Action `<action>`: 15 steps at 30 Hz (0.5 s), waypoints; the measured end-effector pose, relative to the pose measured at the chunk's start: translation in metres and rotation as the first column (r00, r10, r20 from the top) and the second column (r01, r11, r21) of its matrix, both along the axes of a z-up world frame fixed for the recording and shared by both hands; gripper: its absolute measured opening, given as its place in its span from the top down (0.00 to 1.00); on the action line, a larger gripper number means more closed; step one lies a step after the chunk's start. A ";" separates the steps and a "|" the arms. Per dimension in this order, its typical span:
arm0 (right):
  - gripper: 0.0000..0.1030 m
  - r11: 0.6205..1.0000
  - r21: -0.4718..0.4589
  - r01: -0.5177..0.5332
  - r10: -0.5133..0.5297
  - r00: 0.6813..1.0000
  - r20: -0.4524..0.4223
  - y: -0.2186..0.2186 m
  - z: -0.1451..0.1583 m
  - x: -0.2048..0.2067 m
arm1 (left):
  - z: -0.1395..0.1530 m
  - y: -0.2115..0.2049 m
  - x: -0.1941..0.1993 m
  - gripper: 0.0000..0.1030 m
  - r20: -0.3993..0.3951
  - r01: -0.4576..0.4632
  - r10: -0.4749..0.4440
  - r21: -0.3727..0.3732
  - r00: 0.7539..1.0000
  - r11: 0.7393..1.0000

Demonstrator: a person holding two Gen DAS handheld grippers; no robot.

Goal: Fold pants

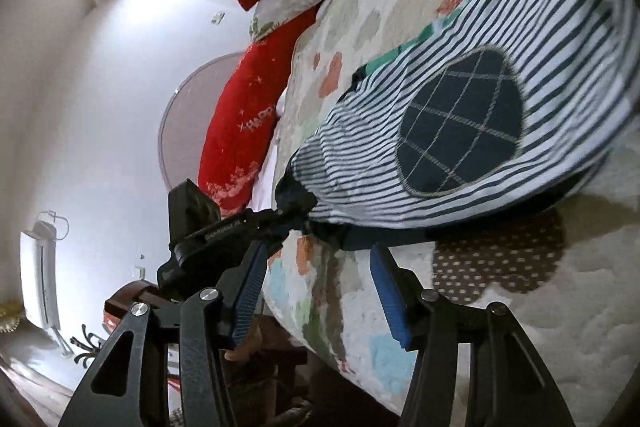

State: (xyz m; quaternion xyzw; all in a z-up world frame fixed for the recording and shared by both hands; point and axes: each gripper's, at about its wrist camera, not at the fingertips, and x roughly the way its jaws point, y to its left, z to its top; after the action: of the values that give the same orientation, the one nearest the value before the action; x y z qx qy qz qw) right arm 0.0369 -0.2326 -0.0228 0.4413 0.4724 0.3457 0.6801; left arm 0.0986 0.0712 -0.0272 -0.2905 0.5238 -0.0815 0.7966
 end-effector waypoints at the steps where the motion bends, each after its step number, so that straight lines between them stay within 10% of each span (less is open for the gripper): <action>1: 0.43 1.000 0.005 -0.004 0.004 1.000 -0.011 0.003 -0.002 0.001 | 0.002 0.003 -0.002 0.92 0.004 -0.003 0.003 -0.009 1.000 1.000; 15: 0.43 0.988 -0.089 0.127 -0.133 0.990 -0.057 0.000 -0.016 0.022 | 0.013 0.005 -0.013 0.92 0.042 -0.004 0.004 -0.013 0.999 1.000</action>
State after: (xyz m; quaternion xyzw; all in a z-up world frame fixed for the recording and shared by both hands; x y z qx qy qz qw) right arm 0.0584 -0.2330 -0.0387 0.4524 0.4781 0.2662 0.7042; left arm 0.0860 0.0763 -0.0145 -0.2949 0.5059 -0.0893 0.8057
